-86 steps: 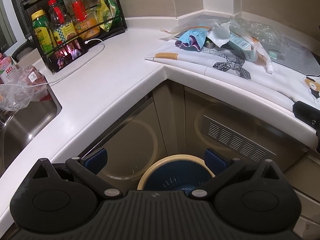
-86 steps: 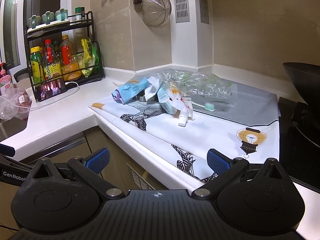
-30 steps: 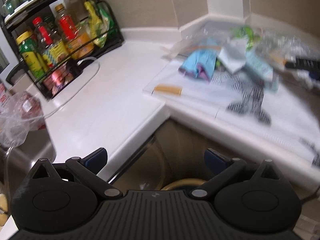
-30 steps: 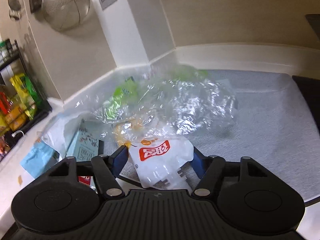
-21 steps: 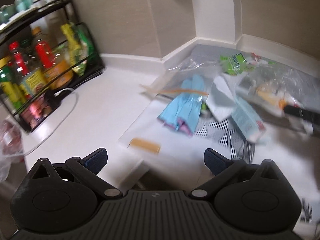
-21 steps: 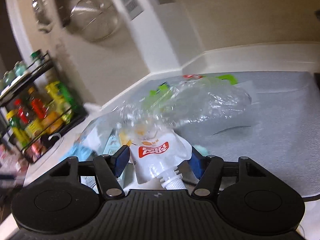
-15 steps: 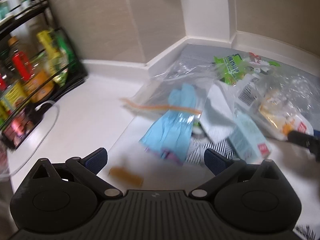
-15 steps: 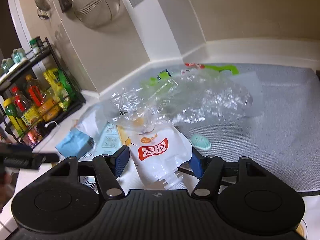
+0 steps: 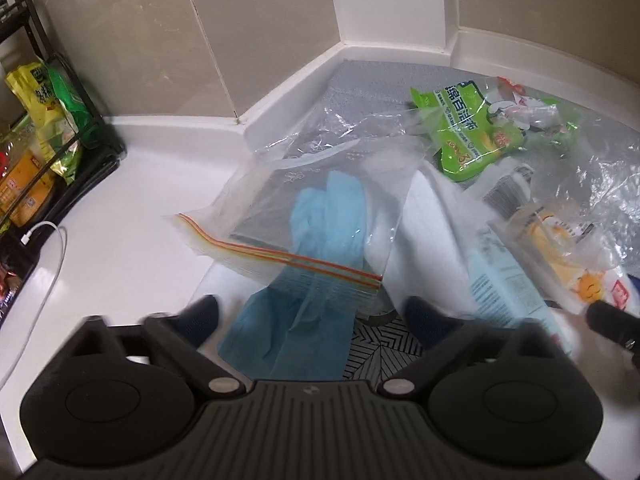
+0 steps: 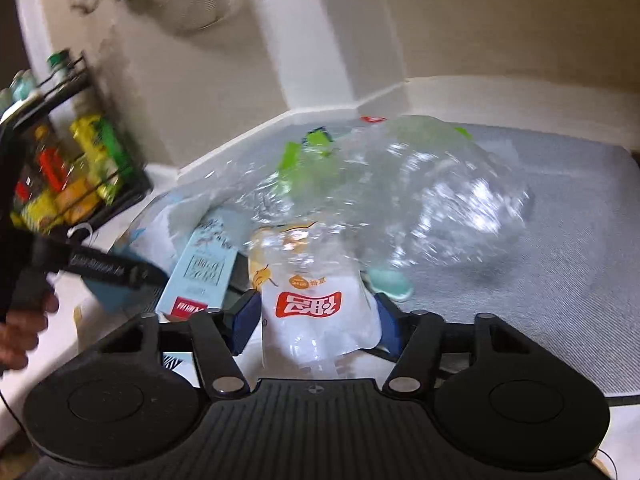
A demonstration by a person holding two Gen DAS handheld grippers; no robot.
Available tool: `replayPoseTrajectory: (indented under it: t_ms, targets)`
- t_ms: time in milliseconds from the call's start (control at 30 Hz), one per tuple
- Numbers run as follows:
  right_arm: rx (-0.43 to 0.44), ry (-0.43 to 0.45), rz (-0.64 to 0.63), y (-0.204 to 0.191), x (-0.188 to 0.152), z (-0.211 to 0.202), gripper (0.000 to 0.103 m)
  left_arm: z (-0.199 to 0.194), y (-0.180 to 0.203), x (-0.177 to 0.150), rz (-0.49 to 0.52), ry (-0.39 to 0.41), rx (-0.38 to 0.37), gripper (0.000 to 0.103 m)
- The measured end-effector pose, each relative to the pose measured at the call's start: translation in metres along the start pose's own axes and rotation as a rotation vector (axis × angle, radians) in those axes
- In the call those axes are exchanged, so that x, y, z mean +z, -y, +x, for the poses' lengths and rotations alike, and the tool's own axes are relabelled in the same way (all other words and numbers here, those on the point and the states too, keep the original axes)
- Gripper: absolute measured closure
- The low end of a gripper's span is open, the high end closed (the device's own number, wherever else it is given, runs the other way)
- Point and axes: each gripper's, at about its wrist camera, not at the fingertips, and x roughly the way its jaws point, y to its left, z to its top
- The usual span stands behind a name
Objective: Collect trash
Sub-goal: 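Grasp the white snack pouch with the right tool while the left tool grasps the blue gloves, then carry the pouch and gloves down over the trash bin with both tools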
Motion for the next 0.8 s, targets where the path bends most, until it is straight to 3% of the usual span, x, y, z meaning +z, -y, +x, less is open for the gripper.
replayPoseTrajectory:
  t_ms: [33,67,167,367,500,800]
  targets:
    - [0.0,0.005,-0.01,-0.002,0.0,-0.001,0.044,-0.002,-0.003,0.0,-0.017,-0.01,-0.023,0.033]
    - [0.002,0.01,-0.009,-0.002,0.001,-0.002,0.044,-0.005,-0.006,0.0,-0.039,-0.015,-0.032,0.05]
    - [0.015,0.035,0.019,0.003,0.003,-0.007,0.044,-0.018,-0.015,-0.002,-0.085,-0.008,-0.058,0.058]
    - [0.129,0.079,0.128,0.017,0.01,-0.018,0.044,-0.065,-0.039,-0.013,-0.173,0.054,-0.13,0.059]
    - [0.265,0.091,0.197,0.021,0.012,-0.023,0.044,-0.099,-0.049,-0.028,-0.201,0.099,-0.156,0.059]
    - [0.47,0.1,0.322,0.03,0.013,-0.023,0.044,-0.136,-0.048,-0.05,-0.201,0.141,-0.113,0.059]
